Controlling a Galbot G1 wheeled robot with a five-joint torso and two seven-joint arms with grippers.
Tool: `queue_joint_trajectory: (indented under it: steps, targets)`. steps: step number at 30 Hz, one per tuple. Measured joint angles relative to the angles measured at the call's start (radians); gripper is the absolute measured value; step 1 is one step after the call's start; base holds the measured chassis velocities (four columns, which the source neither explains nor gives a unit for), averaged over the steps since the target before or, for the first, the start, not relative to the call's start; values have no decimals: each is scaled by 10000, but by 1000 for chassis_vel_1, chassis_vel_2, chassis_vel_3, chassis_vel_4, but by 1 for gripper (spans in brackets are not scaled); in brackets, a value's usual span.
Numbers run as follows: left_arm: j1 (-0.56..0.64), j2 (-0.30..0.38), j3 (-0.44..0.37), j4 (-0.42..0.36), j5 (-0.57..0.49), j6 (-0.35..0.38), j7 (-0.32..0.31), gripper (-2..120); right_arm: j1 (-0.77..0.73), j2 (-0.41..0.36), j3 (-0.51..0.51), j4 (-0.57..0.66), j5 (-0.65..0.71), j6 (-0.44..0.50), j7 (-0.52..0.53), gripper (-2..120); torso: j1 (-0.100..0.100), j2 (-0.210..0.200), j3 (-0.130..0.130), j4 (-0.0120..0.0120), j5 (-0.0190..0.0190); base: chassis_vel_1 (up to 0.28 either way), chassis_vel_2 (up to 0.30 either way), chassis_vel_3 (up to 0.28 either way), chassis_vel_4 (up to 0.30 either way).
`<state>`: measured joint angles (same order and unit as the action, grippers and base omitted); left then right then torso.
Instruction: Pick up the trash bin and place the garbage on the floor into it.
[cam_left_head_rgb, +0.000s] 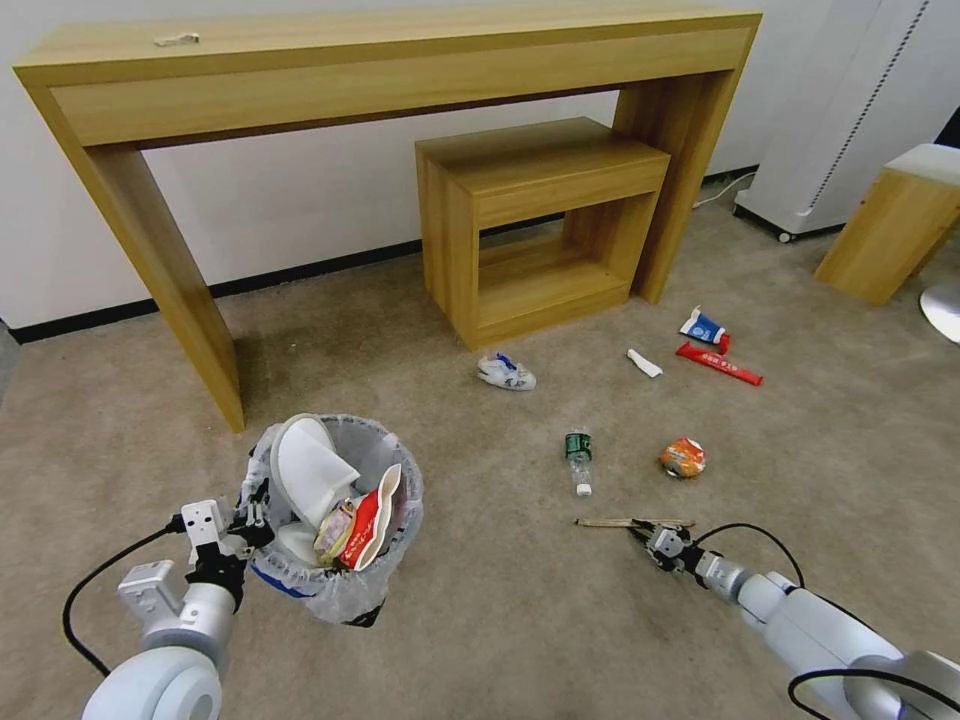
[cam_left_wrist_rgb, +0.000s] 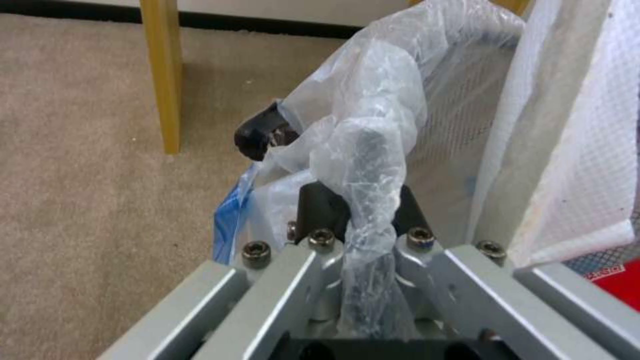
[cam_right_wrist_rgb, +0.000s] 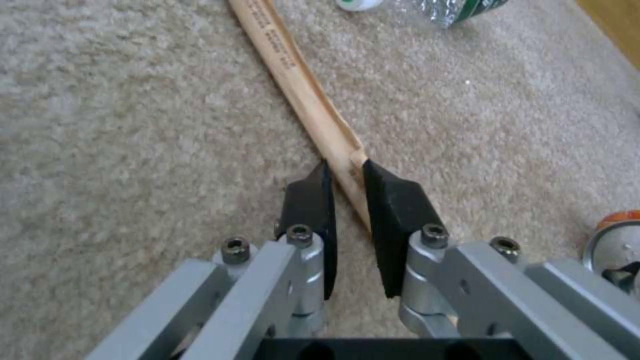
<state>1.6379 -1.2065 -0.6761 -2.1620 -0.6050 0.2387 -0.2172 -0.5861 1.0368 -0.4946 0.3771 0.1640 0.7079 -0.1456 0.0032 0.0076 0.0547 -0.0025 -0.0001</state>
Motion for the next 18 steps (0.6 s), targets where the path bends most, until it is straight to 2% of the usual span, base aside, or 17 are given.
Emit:
queue_joint_trajectory:
  steps: [3,10,11,14,15,18]
  targets:
    - [-26,13,1,17,-14,-1,-1,3,-4,1,-5,0,1,0,0,25,0,0,0,0,0,0,0,0,0]
    - [-95,72,4,83,-91,-28,-11,3,44,22,4,-111,15,9,17,55,0,1,0,0,-3,0,0,0,0]
    - [-95,72,4,83,-91,-28,-11,3,44,22,4,-111,15,9,17,55,0,1,0,0,-3,0,0,0,0]
    - [-129,94,3,81,-157,-30,-20,3,65,39,-9,-146,18,20,-3,70,0,1,-1,-3,-1,0,0,0,0]
    - [-129,94,3,81,-157,-30,-20,3,65,39,-9,-146,18,20,-3,70,0,1,-1,-3,-1,0,0,0,0]
    - [-136,105,3,16,-205,-29,-23,3,123,101,-56,-263,23,3,-18,80,-1,1,-2,-1,-6,0,0,0,0]
